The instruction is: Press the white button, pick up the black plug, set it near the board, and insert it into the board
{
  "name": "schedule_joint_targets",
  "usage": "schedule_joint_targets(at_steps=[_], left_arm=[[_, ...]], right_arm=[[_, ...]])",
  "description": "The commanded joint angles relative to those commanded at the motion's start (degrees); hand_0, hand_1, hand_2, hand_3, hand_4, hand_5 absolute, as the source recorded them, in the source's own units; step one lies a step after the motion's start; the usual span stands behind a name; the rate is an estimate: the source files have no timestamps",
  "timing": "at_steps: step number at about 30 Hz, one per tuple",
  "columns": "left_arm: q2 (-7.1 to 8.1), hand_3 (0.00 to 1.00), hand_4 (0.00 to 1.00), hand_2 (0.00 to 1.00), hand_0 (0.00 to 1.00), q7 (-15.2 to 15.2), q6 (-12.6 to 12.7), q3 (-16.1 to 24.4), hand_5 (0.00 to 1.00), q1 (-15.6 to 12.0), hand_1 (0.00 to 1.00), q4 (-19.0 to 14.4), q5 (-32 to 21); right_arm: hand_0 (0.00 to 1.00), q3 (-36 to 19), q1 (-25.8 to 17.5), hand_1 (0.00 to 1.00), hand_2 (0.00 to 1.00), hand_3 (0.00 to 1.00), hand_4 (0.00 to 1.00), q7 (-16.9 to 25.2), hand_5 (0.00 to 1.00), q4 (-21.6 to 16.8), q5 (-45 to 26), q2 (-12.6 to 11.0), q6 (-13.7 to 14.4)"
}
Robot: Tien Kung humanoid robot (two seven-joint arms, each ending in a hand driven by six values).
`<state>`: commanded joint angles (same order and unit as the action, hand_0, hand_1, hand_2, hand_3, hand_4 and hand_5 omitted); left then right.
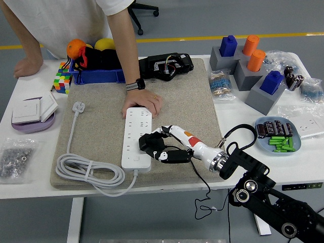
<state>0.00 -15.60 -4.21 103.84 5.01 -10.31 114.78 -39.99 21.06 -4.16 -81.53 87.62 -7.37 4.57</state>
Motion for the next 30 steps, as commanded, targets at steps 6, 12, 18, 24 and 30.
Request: schedule_joint_targets(at_steps=[6, 12, 18, 24, 30], left_arm=[[0.0, 0.686, 0.522, 0.63, 0.622, 0.0, -0.04, 0.0, 0.375, 0.0, 0.624, 0.0, 0.07], [0.0, 0.687, 0.523, 0.63, 0.622, 0.02, 0.01, 0.15, 0.376, 0.01, 0.625, 0.0, -0.05], [0.0, 0.686, 0.524, 0.63, 0.622, 0.07, 0.11, 0.16, 0.377, 0.25, 0.625, 0.0, -0.44], [0.0, 0.686, 0.524, 0.63, 0.622, 0.09, 0.21, 0.49, 0.377, 0.49, 0.625, 0.0, -0.31], [0.0, 0.687, 0.525, 0.63, 0.623, 0.1, 0.31, 0.7, 0.378, 0.57, 0.625, 0.0, -0.34]], right_arm=[[0.807, 1.18, 0.01, 0.74, 0.704, 0.651, 0.803, 0.12, 0.48, 0.53, -0.44, 0.39, 0.12], [0.804, 2.13, 0.38, 0.739, 0.703, 0.651, 0.807, 0.38, 0.477, 0.98, -0.73, 0.81, 0.31], [0.804, 2.81, 1.09, 0.741, 0.705, 0.651, 0.81, 0.76, 0.474, 1.63, -1.02, 1.24, 0.43], [0.804, 3.25, 1.93, 0.74, 0.703, 0.652, 0.813, 0.97, 0.472, 1.93, -1.1, 1.66, 0.51], [0.804, 3.61, 2.59, 0.738, 0.703, 0.652, 0.812, 1.13, 0.468, 2.43, -1.17, 2.03, 0.54]])
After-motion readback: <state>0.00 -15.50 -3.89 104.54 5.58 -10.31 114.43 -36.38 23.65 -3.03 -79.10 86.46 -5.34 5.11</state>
